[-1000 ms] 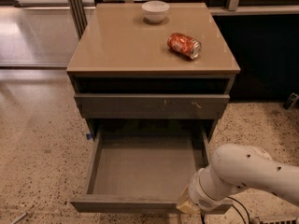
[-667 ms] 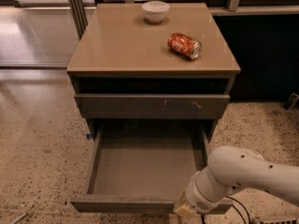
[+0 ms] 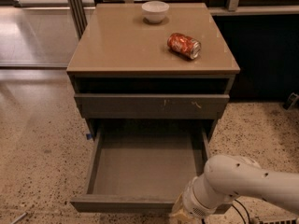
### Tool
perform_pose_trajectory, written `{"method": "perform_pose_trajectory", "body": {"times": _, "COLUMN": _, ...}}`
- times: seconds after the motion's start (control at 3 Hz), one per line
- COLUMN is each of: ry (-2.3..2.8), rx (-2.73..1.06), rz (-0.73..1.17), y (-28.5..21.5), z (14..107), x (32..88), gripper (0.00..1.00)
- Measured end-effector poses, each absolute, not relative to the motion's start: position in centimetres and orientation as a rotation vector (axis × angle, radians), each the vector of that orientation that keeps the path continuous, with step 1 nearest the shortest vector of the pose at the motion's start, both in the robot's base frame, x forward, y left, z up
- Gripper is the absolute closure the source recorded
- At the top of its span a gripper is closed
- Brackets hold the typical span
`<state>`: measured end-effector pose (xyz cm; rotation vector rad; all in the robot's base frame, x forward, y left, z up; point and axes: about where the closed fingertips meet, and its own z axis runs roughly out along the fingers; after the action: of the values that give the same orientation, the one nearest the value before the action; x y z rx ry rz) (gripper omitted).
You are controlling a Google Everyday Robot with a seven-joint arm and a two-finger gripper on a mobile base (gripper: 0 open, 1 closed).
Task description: Close middle drawer
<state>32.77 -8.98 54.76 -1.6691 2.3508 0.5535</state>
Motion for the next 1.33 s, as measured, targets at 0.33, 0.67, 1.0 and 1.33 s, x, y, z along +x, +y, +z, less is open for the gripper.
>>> {"method": "perform_pose_trajectory", "body": {"times": 0.33, "ry": 2.341, "rx": -1.677, "rz": 0.573, "y": -9.1, "z": 53.8, "x": 32.7, "gripper": 1.00}}
{"method": "perform_pose_trajectory", "body": {"times": 0.67, "ry": 2.307, "rx": -1.677, "rz": 0.597, "y": -9.3, "z": 52.3, "x": 33.4, "gripper": 1.00}}
{"method": "perform_pose_trajectory", "body": {"times": 1.0, "ry": 2.284, "rx": -1.626, "rz": 0.598, "y": -9.7, "z": 51.1, "x": 34.6, "gripper": 1.00}}
{"method": "perform_pose_trajectory", "body": {"times": 1.33, "ry": 2.283, "rx": -1.544, "rz": 0.671, "y": -9.2, "z": 50.3, "x": 33.7, "gripper": 1.00}}
